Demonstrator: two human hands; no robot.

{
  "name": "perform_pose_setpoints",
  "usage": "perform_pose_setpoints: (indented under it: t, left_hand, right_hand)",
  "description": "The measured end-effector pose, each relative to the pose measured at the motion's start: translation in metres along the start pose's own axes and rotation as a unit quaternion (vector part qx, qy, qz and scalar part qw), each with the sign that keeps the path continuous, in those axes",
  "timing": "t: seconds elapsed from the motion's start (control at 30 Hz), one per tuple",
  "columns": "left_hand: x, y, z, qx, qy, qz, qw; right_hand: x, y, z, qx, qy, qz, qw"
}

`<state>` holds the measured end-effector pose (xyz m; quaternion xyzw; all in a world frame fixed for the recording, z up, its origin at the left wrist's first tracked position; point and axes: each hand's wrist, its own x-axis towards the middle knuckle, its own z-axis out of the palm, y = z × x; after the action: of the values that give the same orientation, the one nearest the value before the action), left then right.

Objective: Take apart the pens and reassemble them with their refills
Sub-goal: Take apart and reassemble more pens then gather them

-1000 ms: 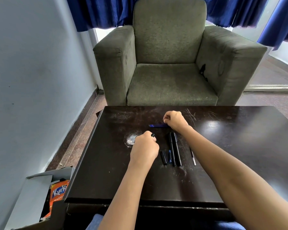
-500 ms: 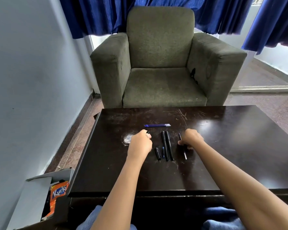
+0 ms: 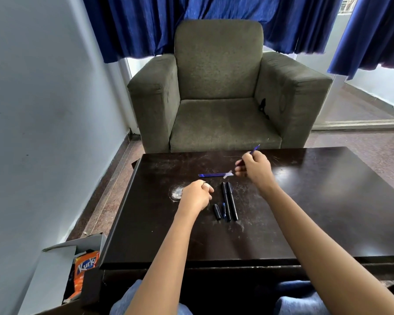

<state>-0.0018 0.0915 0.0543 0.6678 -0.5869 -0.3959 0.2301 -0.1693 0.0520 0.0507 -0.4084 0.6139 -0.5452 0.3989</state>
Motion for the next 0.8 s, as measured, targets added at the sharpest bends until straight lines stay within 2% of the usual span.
perform_pose_setpoints:
  t: [0.17, 0.33, 0.53, 0.67, 0.8]
  left_hand:
    - [0.003, -0.002, 0.001, -0.021, -0.015, 0.035, 0.999]
    - [0.005, -0.002, 0.001, -0.019, -0.020, 0.050, 0.998]
    - [0.005, -0.003, 0.001, -0.027, -0.021, 0.057, 0.998]
    - [0.005, -0.003, 0.001, -0.030, -0.023, 0.059, 0.998]
    - [0.005, -0.002, 0.001, -0.042, -0.022, 0.065, 0.997]
  right_hand:
    - [-0.024, -0.012, 0.014, 0.088, -0.031, -0.051, 0.994]
    - [-0.032, -0.017, 0.017, 0.069, -0.041, -0.076, 0.994]
    - [-0.030, -0.015, 0.016, 0.075, -0.004, -0.088, 0.993]
    - [-0.030, -0.011, 0.017, 0.026, -0.027, -0.081, 0.996]
    - [-0.029, -0.004, 0.021, -0.086, -0.085, -0.079, 0.990]
